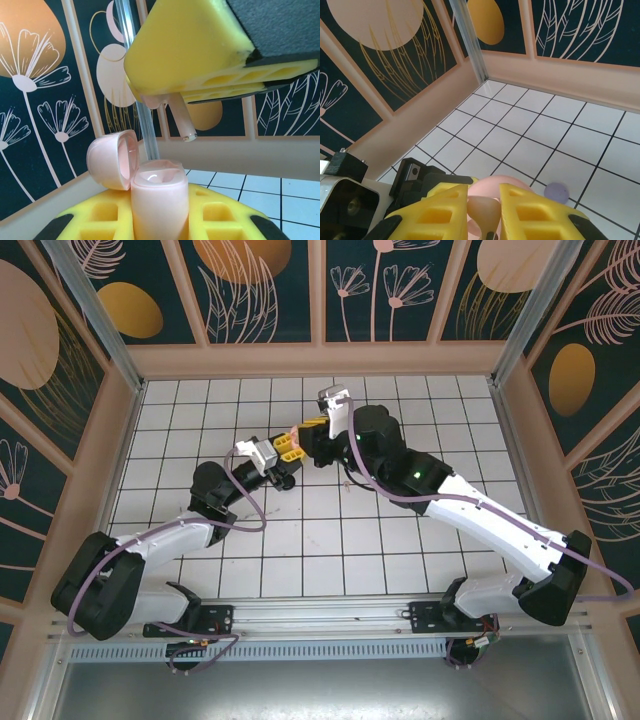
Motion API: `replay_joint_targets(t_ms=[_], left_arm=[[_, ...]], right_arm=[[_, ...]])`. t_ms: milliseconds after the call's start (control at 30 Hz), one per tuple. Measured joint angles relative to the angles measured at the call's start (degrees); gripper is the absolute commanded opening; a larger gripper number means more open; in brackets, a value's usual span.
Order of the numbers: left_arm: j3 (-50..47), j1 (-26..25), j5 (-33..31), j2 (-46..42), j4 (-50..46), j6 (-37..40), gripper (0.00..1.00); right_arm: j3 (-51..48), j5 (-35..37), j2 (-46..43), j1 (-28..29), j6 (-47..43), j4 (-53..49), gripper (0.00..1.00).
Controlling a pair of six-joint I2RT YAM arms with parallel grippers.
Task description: Insert the wireless bluetooth earbuds into the charging case
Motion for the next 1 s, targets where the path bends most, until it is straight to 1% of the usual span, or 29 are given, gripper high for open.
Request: replay_joint_targets(t_ms=[1000], left_arm=[[1.1,-0.7,0.0,-0.8,-2.2,-1.1,0.00]], right_arm=[[-1.4,1.1,0.3,0.1,-1.3,1.6,0.17]])
